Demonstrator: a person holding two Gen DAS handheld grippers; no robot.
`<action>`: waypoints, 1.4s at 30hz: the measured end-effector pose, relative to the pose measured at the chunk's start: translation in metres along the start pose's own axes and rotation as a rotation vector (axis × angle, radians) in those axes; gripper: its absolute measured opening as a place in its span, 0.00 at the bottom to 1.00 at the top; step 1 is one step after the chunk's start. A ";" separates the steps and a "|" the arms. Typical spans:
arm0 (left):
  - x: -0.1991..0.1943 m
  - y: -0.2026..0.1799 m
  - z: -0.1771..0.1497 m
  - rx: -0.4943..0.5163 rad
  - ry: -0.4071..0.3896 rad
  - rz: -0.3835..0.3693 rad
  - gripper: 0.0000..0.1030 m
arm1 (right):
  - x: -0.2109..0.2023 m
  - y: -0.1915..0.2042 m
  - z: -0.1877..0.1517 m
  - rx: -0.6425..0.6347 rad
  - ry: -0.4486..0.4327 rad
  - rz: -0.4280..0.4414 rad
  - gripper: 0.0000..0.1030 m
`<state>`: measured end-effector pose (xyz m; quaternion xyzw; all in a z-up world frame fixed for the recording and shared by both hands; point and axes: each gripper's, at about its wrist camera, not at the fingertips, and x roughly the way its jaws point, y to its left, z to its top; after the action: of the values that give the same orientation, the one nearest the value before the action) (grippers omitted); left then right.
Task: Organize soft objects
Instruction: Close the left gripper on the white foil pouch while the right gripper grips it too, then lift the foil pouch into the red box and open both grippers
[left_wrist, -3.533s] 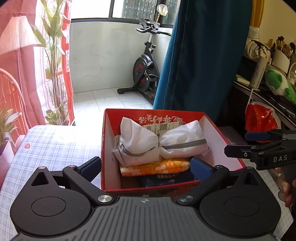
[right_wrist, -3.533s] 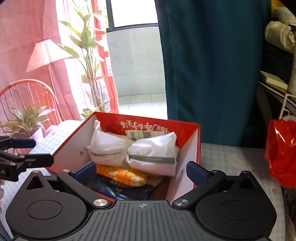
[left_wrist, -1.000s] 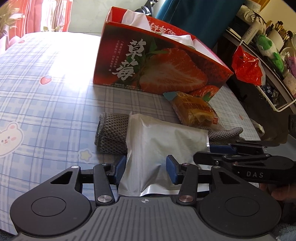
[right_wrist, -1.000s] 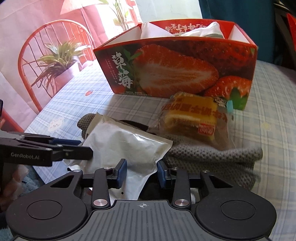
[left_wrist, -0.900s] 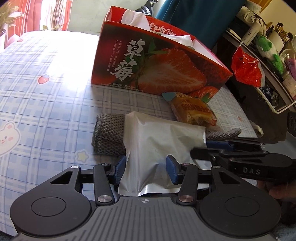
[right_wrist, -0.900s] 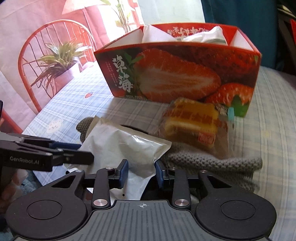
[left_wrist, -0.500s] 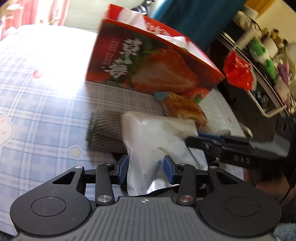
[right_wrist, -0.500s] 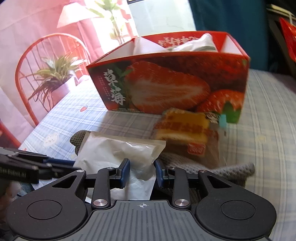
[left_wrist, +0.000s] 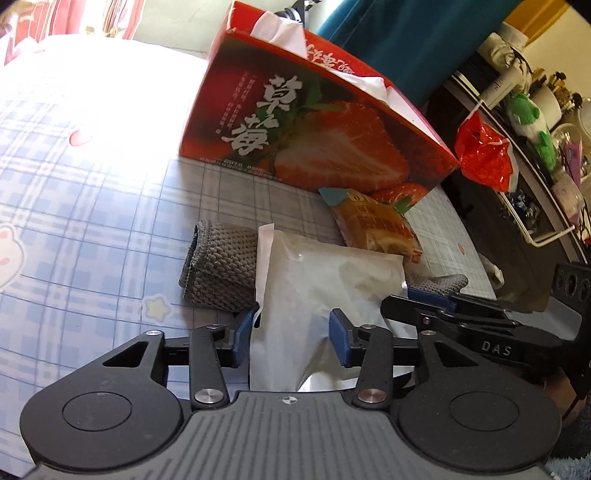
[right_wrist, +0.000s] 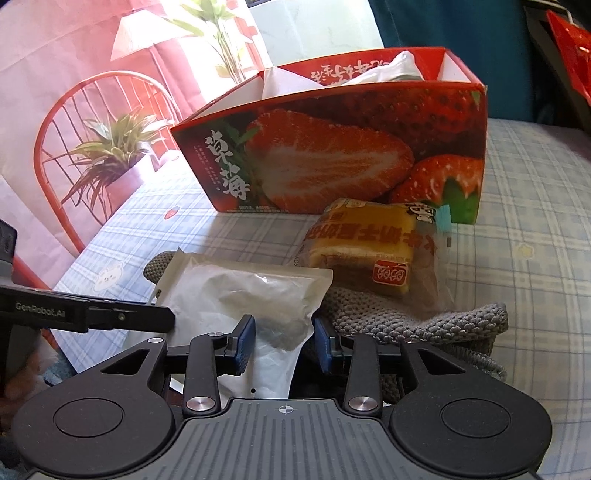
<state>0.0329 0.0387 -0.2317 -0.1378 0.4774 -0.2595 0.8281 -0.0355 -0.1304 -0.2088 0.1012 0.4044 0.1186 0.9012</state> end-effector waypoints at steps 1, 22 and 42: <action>0.002 0.003 0.000 -0.016 0.001 -0.013 0.48 | 0.000 -0.001 0.000 0.003 0.001 0.003 0.33; -0.005 0.007 0.005 -0.008 -0.029 -0.067 0.18 | 0.007 -0.018 0.006 0.091 0.071 0.080 0.33; 0.004 0.005 0.022 0.072 0.016 -0.056 0.12 | 0.009 -0.014 0.024 0.026 0.131 0.094 0.19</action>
<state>0.0551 0.0404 -0.2261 -0.1192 0.4702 -0.3007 0.8212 -0.0096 -0.1431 -0.2033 0.1237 0.4590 0.1618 0.8648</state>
